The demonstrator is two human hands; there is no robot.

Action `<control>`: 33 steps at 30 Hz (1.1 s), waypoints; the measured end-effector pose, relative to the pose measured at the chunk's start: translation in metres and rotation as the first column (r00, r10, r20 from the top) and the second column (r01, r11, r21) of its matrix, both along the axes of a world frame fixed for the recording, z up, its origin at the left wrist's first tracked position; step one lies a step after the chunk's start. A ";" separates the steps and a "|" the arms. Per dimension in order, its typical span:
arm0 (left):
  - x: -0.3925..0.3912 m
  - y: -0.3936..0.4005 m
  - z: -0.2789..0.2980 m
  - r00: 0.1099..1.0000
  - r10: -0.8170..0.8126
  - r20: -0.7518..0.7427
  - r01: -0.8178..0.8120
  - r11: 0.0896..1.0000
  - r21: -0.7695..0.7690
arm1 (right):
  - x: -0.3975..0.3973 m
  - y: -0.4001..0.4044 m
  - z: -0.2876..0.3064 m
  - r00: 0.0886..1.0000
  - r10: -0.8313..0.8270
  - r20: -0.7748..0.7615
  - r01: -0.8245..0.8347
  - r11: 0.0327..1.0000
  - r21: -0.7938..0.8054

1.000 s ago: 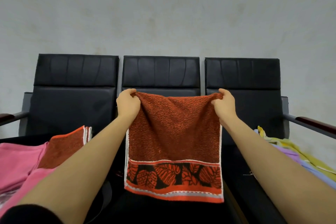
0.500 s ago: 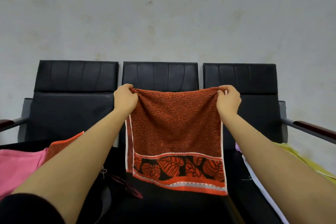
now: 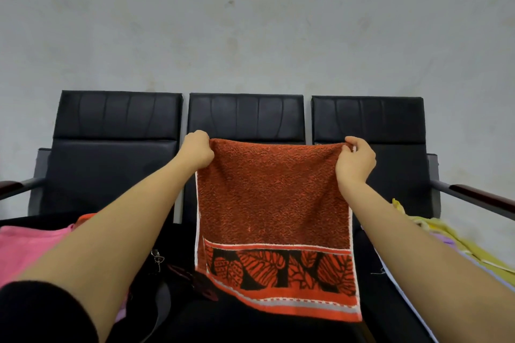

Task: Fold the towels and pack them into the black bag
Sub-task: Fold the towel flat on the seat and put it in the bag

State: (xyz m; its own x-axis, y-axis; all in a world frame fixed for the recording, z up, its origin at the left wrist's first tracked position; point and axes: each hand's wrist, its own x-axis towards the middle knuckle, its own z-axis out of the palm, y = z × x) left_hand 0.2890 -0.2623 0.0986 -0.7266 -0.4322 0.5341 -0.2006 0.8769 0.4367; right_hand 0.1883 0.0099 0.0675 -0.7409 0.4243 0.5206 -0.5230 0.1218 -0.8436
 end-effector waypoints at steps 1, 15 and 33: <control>-0.002 0.000 -0.002 1.000 0.009 -0.017 -0.009 1.000 -0.007 | -0.001 0.000 -0.003 1.000 -0.017 -0.005 0.017 1.000 0.022; -0.016 0.000 -0.038 0.967 0.115 -0.227 -0.075 0.982 0.175 | -0.014 0.003 -0.021 0.993 -0.101 0.053 0.071 0.912 0.403; -0.010 0.006 -0.055 0.976 0.218 0.023 -0.218 0.976 0.006 | -0.018 0.007 -0.037 0.977 -0.082 0.198 -0.034 0.852 0.522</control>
